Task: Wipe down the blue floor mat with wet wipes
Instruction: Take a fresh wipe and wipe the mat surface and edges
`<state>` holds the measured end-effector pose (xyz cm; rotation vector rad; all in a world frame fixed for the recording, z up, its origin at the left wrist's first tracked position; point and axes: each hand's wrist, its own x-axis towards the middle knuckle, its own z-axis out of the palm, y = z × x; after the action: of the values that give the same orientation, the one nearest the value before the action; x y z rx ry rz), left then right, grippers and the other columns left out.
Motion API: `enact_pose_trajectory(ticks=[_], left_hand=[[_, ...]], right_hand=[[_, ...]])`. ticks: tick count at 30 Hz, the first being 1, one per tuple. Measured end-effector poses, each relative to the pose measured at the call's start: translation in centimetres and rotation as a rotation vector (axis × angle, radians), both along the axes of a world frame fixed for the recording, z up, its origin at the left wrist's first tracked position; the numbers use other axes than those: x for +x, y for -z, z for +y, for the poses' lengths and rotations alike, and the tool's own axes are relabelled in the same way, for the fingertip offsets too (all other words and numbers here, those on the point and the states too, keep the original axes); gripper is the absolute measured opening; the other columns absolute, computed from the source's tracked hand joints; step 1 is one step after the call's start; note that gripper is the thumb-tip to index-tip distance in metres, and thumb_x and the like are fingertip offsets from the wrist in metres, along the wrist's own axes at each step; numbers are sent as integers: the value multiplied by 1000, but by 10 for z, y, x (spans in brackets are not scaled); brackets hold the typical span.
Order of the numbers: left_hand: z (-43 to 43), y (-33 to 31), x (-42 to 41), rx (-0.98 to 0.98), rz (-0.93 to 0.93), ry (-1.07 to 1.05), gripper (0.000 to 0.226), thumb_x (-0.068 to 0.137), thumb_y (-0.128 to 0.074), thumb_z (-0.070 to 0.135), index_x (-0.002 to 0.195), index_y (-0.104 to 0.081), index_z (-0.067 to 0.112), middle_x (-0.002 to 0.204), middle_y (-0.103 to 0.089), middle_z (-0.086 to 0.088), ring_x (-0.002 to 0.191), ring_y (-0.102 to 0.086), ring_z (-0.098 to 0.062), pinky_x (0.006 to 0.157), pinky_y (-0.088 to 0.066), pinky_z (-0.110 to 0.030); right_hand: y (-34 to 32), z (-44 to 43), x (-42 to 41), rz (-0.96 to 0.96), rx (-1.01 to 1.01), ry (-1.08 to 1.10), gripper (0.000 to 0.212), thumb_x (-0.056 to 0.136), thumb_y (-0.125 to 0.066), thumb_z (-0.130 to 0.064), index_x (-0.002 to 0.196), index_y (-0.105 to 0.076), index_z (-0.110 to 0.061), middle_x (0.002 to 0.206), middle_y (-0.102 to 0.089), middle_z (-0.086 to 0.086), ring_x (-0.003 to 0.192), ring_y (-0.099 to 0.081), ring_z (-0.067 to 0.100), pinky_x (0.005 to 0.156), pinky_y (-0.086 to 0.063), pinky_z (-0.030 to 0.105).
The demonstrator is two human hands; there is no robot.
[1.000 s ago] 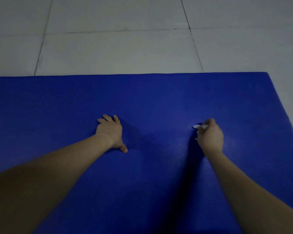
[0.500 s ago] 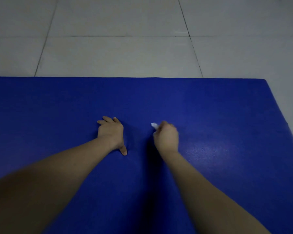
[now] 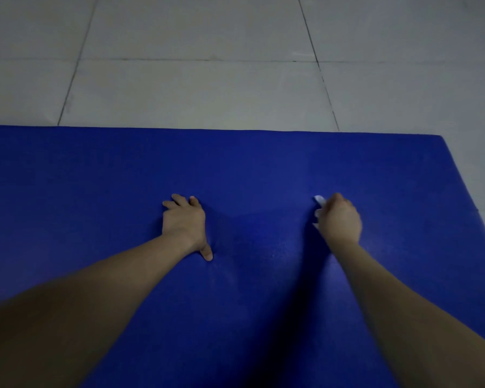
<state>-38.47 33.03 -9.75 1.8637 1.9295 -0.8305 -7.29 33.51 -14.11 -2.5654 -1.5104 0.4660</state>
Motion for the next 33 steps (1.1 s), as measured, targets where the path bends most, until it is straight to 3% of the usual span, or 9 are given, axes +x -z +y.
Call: enact_pose_trajectory(ticks=[4,7,11,16,21,27,31,33], left_hand=[[-1,1,0,16,-7,-17,163,40,-92,72,160,-4,6,161,-10,-32,146,-22,-51,104,-50,-46],[-2,3,-3,20,-3,-25,163,38,-91,73,160,-5,7,160,-11,-30,145,-25,-50,111,-44,-49],[0,4,-2,2,14,-26,163,40,-92,71,160,-3,6,160,-9,-31,145,-23,-51,112,-43,-50],[3,1,2,-18,22,-39,163,42,-93,69,160,-1,4,160,-7,-33,146,-21,-53,114,-40,-51],[2,0,3,-35,23,-56,163,44,-94,67,160,2,4,161,-4,-33,147,-18,-53,115,-36,-51],[3,-1,4,-31,19,-56,164,42,-94,68,160,1,3,161,-5,-34,146,-19,-54,114,-39,-52],[1,0,3,-12,3,-55,164,40,-93,70,160,0,7,160,-7,-31,146,-21,-51,114,-39,-52],[-2,2,-1,5,-18,-63,164,39,-92,71,160,-1,10,159,-7,-27,145,-21,-48,115,-37,-53]], right_hand=[[5,3,25,-40,34,173,19,94,-63,-21,100,-51,-8,101,-65,16,78,-55,30,62,-42,36],[14,6,-4,-8,109,137,13,94,-59,-16,100,-51,-7,105,-68,12,75,-56,29,60,-41,34],[11,10,-71,71,140,-30,15,94,-58,-16,106,-57,-8,107,-66,13,85,-62,35,63,-37,33],[9,0,-161,124,113,-344,14,98,-55,-19,109,-56,-11,106,-62,7,81,-61,26,63,-40,33],[9,-2,-152,113,124,-558,7,93,-58,-13,94,-52,-12,92,-57,9,74,-59,29,53,-30,31],[6,14,-35,62,105,-169,17,87,-65,-15,86,-49,-13,104,-68,9,88,-65,35,62,-35,33],[5,21,33,-43,55,133,17,92,-64,-19,94,-55,-5,102,-68,17,78,-60,34,60,-38,34],[7,24,35,-63,70,167,19,96,-61,-20,101,-54,-2,103,-66,18,74,-52,29,61,-37,34]])
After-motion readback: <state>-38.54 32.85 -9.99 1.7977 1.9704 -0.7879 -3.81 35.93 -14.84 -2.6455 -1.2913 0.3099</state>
